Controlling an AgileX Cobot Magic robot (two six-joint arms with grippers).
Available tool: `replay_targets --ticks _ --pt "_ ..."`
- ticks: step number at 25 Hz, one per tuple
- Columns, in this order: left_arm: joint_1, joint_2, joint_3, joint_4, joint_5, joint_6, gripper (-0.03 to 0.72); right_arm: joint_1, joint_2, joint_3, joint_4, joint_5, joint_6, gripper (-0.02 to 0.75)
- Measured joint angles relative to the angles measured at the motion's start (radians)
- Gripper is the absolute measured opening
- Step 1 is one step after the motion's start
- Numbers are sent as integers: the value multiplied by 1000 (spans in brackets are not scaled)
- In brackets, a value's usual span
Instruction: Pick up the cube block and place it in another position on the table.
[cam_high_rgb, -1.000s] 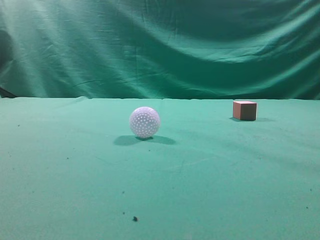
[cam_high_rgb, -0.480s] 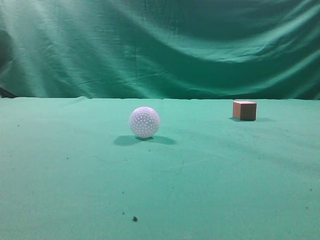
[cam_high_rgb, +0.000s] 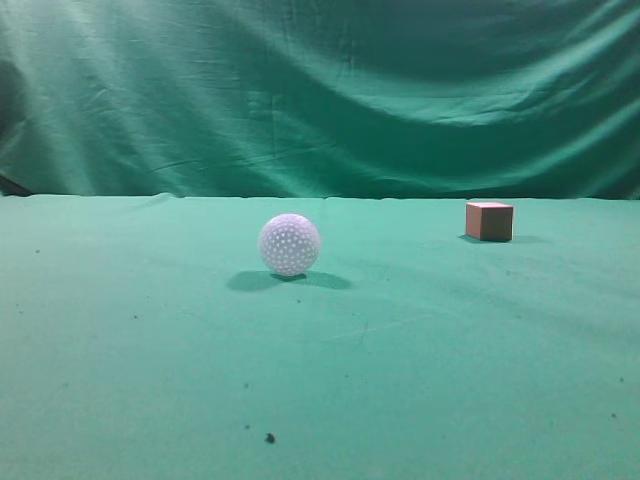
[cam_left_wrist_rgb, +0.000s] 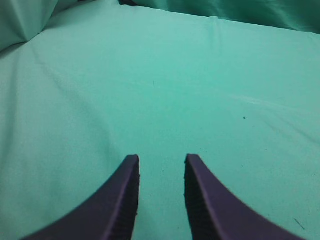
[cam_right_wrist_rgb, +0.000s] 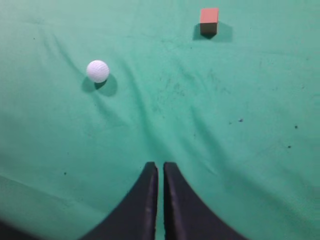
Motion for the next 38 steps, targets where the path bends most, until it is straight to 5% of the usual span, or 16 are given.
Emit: replay_targets --ticks 6,15,24,38 --pt "0 0 0 0 0 0 262 -92 -135 149 -35 -287 -120 0" --pt "0 0 0 0 0 0 262 -295 -416 583 -33 -626 -183 0" --pt "0 0 0 0 0 0 262 -310 -601 890 -11 -711 -183 0" --pt "0 0 0 0 0 0 262 -310 -603 896 14 -755 -183 0"
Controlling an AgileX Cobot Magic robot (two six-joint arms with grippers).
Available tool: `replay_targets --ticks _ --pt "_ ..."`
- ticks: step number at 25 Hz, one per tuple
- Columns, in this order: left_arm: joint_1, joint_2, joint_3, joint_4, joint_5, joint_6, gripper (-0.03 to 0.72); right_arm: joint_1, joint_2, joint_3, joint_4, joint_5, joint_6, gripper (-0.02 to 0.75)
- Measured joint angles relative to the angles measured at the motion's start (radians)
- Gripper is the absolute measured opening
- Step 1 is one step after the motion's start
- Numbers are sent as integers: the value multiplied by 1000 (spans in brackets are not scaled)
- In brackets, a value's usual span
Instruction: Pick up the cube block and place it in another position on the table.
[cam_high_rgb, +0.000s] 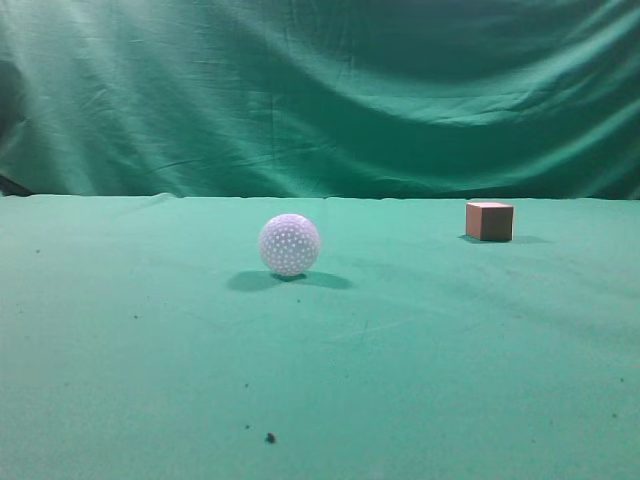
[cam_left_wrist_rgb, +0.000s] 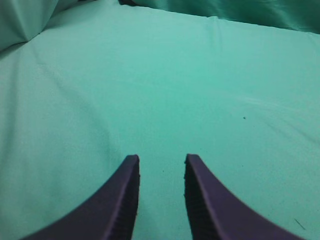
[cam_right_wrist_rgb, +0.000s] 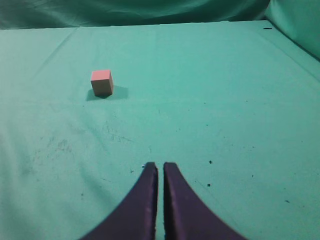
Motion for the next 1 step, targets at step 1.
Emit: replay_targets --ticks 1 --pt "0 0 0 0 0 0 262 0 0 0 0 0 0 0"
